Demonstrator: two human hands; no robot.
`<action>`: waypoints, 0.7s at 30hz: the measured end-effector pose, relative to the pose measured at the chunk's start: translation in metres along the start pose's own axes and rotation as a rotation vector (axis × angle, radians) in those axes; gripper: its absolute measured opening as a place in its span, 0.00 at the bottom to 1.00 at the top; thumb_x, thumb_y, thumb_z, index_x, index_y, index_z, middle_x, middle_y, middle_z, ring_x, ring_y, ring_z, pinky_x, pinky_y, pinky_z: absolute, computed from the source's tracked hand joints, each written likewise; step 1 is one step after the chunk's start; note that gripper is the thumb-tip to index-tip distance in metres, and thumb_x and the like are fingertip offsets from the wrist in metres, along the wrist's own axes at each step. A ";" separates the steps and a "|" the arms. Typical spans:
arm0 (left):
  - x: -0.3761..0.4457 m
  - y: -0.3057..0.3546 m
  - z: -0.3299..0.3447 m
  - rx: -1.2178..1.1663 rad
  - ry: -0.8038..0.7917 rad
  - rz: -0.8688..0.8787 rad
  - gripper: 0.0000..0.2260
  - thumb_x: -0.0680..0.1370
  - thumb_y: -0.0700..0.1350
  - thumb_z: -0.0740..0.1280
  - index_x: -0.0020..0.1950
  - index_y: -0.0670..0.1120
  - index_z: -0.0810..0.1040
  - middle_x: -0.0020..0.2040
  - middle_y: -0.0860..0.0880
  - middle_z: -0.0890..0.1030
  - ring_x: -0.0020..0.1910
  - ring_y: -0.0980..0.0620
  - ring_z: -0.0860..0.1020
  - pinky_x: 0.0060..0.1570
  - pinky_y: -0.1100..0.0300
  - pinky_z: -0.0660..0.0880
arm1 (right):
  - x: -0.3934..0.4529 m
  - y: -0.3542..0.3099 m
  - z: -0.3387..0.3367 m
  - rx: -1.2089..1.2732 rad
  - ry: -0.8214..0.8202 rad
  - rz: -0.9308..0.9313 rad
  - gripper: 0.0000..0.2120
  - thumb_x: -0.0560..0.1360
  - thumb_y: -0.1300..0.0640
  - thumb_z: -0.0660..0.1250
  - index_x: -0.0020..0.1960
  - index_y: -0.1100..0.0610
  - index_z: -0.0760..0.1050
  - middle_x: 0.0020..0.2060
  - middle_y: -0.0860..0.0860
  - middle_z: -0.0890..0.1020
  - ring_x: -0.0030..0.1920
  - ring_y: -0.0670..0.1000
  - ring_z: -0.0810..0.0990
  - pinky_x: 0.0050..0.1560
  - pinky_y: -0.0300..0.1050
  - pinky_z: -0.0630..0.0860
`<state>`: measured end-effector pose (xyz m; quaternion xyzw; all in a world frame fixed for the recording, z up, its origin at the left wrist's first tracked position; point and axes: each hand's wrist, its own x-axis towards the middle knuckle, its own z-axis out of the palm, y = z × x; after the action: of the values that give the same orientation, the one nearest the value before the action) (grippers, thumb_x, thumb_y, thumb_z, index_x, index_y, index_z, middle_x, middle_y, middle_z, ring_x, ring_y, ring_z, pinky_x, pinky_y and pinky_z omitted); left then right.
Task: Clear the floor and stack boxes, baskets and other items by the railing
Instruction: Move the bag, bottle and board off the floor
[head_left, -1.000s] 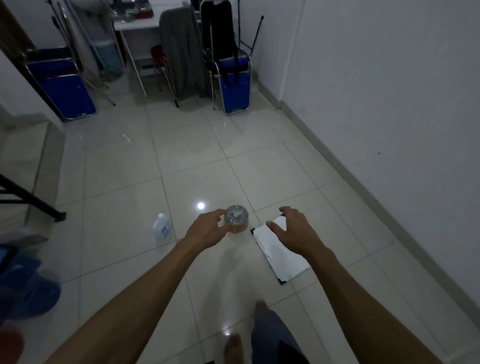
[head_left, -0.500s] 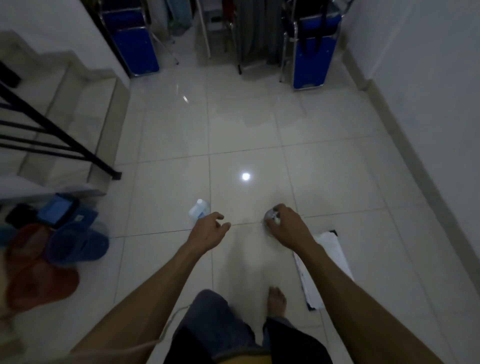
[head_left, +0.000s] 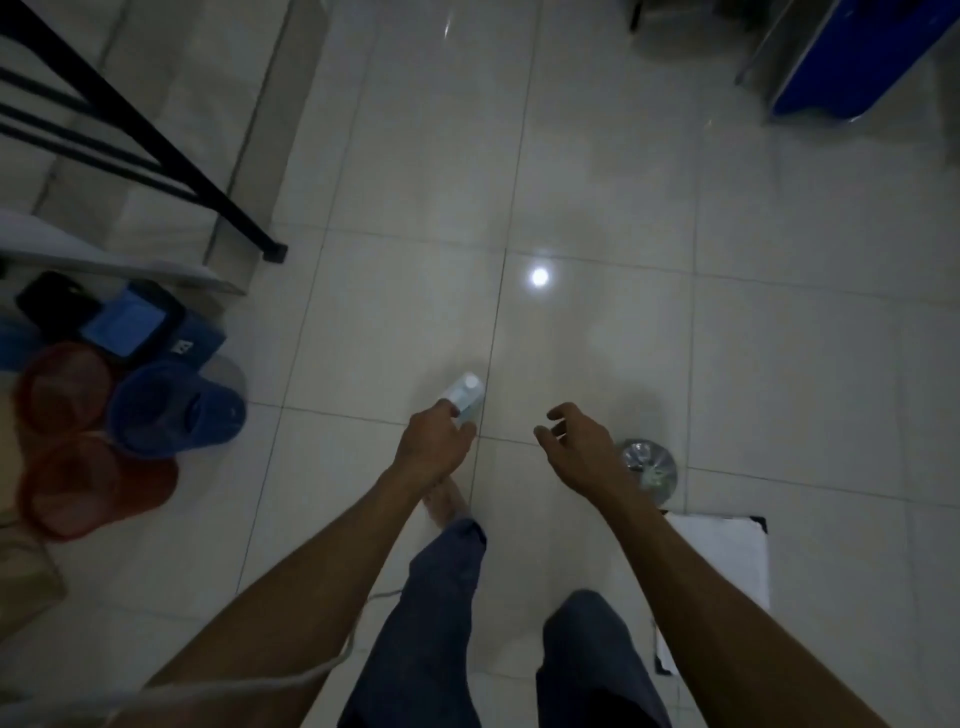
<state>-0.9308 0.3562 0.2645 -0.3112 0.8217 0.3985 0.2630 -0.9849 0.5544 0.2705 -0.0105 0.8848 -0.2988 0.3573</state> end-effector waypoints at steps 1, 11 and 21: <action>0.026 -0.009 0.002 0.000 -0.006 -0.010 0.18 0.81 0.50 0.66 0.68 0.42 0.73 0.61 0.42 0.81 0.55 0.46 0.80 0.46 0.62 0.72 | 0.024 -0.003 0.014 0.008 -0.002 0.009 0.19 0.80 0.48 0.65 0.66 0.59 0.72 0.56 0.58 0.82 0.54 0.56 0.80 0.50 0.44 0.73; 0.294 -0.126 0.101 0.071 -0.062 -0.121 0.22 0.79 0.49 0.70 0.69 0.41 0.72 0.64 0.41 0.76 0.62 0.42 0.76 0.56 0.53 0.74 | 0.246 0.067 0.148 -0.030 -0.041 0.024 0.16 0.82 0.51 0.63 0.65 0.59 0.71 0.51 0.53 0.81 0.47 0.49 0.78 0.47 0.42 0.73; 0.408 -0.191 0.164 0.360 -0.132 -0.186 0.23 0.78 0.52 0.69 0.68 0.41 0.71 0.64 0.40 0.73 0.64 0.39 0.70 0.60 0.50 0.70 | 0.331 0.130 0.192 -0.114 -0.157 -0.006 0.14 0.82 0.52 0.63 0.64 0.58 0.72 0.49 0.52 0.81 0.44 0.48 0.79 0.45 0.42 0.73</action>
<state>-1.0353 0.2740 -0.1968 -0.3068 0.8283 0.2388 0.4035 -1.0832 0.4842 -0.1154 -0.0567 0.8696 -0.2473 0.4236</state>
